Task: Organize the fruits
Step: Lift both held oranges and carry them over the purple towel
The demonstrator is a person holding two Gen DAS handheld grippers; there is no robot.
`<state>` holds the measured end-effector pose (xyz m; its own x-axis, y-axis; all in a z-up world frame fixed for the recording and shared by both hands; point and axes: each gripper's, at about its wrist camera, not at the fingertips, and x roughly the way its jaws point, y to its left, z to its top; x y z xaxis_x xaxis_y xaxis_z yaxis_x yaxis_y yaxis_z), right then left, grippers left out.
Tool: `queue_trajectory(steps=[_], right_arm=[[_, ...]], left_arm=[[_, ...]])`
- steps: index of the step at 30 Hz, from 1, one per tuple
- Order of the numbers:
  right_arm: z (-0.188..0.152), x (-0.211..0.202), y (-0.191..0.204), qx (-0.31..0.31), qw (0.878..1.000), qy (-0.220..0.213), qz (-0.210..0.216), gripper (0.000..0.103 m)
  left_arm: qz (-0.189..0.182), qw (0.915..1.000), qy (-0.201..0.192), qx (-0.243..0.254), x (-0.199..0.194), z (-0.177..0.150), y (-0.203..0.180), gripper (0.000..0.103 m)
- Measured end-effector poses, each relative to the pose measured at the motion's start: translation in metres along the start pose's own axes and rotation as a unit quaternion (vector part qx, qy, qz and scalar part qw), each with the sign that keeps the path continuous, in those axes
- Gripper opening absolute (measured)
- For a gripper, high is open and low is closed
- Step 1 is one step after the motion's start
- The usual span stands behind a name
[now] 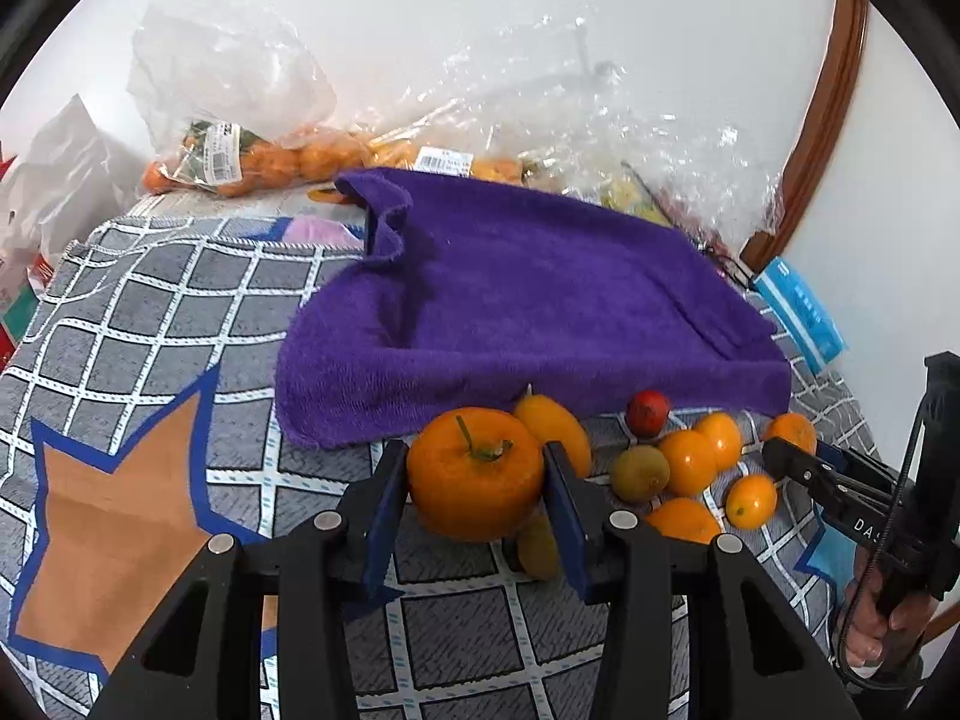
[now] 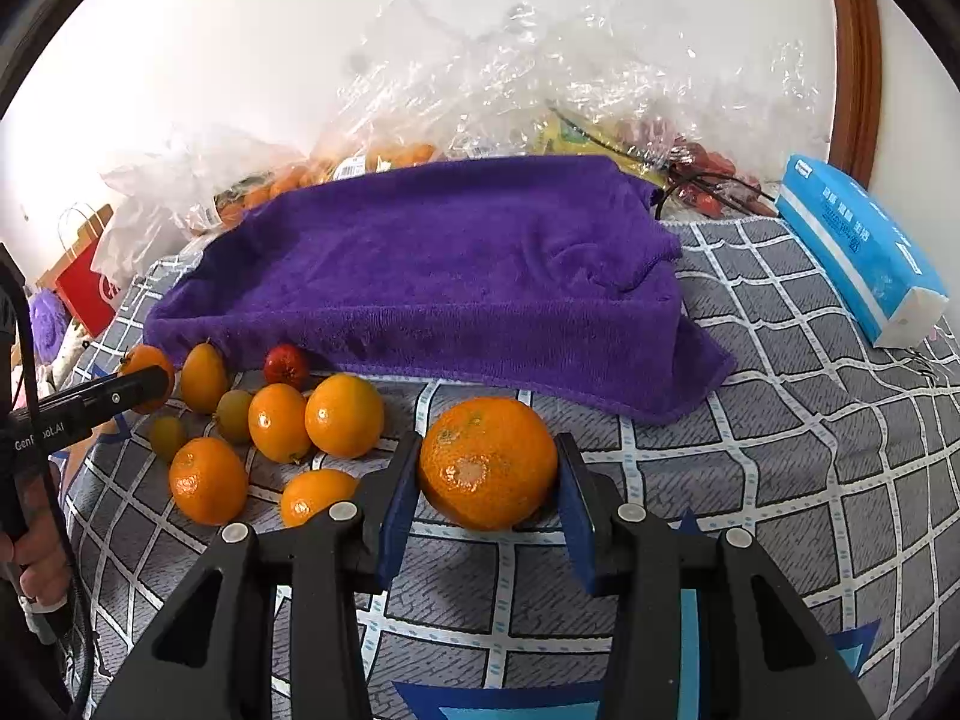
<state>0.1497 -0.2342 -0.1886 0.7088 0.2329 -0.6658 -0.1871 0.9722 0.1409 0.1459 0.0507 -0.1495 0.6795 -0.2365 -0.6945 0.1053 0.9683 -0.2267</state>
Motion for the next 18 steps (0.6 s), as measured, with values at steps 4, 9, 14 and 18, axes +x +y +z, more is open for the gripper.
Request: queue_trajectory(steps=[4,9,14,18], right_arm=[[0.007,-0.012,-0.003,0.015,1.0,-0.018,-0.003,0.043],[0.023,-0.039,0.002,0.009,0.999,-0.035,-0.005,0.043],[0.045,-0.071,0.007,0.001,0.997,-0.072,-0.006,0.043],[0.065,-0.084,0.011,-0.002,0.996,-0.086,0.0,0.043]], left_arm=[[0.0,1.0,-0.007,-0.006,-0.007,0.003,0.001,0.042],[0.002,0.9998,-0.019,-0.01,-0.034,0.014,-0.002,0.043],[0.019,0.9992,-0.033,-0.008,-0.059,0.033,-0.008,0.042],[0.015,0.999,-0.041,-0.013,-0.071,0.05,-0.013,0.042]])
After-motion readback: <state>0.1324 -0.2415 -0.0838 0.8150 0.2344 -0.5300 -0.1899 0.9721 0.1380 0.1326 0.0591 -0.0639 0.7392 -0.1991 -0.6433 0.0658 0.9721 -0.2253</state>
